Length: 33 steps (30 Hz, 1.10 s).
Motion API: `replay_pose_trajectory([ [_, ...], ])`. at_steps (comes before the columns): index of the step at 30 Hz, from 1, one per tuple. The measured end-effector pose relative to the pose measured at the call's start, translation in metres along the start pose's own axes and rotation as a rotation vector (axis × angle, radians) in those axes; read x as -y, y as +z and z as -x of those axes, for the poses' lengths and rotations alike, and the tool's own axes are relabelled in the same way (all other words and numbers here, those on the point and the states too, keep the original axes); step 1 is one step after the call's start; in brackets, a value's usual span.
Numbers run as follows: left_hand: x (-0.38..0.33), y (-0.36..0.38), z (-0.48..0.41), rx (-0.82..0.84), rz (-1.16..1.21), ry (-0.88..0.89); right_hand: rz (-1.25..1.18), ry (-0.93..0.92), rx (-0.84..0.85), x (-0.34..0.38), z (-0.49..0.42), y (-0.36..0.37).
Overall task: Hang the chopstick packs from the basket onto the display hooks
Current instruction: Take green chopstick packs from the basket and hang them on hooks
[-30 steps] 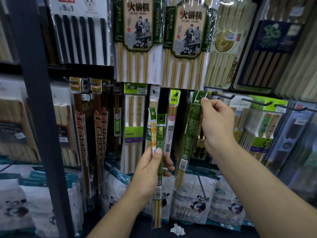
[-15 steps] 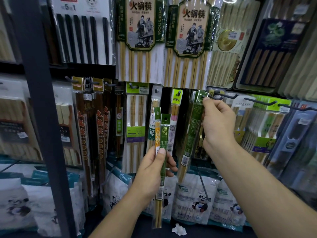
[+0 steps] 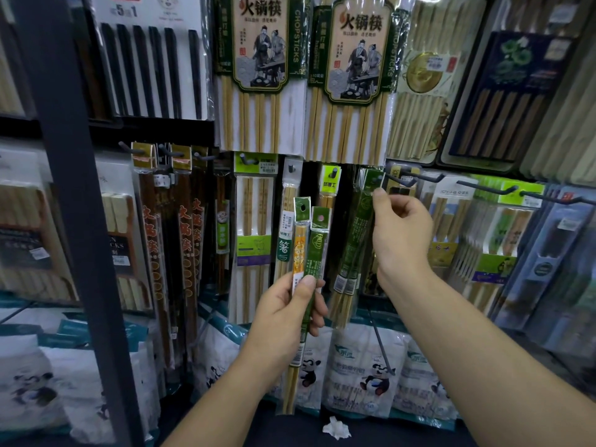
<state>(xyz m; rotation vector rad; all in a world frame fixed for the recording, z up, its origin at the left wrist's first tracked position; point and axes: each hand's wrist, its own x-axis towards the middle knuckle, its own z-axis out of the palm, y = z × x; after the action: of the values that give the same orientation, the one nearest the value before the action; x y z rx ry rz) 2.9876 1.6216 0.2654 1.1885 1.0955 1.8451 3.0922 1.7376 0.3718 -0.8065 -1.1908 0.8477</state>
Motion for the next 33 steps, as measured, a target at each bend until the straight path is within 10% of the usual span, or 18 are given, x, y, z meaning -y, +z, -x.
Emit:
replay_pose_trajectory([
  [9, -0.003, 0.004, 0.001, 0.022, 0.010, 0.003, 0.052, 0.084, 0.484, 0.002, 0.059, -0.019],
  [33, 0.008, 0.000, -0.003, -0.061, -0.023, -0.037, -0.077, -0.028, 0.141, 0.024, 0.008, -0.013],
])
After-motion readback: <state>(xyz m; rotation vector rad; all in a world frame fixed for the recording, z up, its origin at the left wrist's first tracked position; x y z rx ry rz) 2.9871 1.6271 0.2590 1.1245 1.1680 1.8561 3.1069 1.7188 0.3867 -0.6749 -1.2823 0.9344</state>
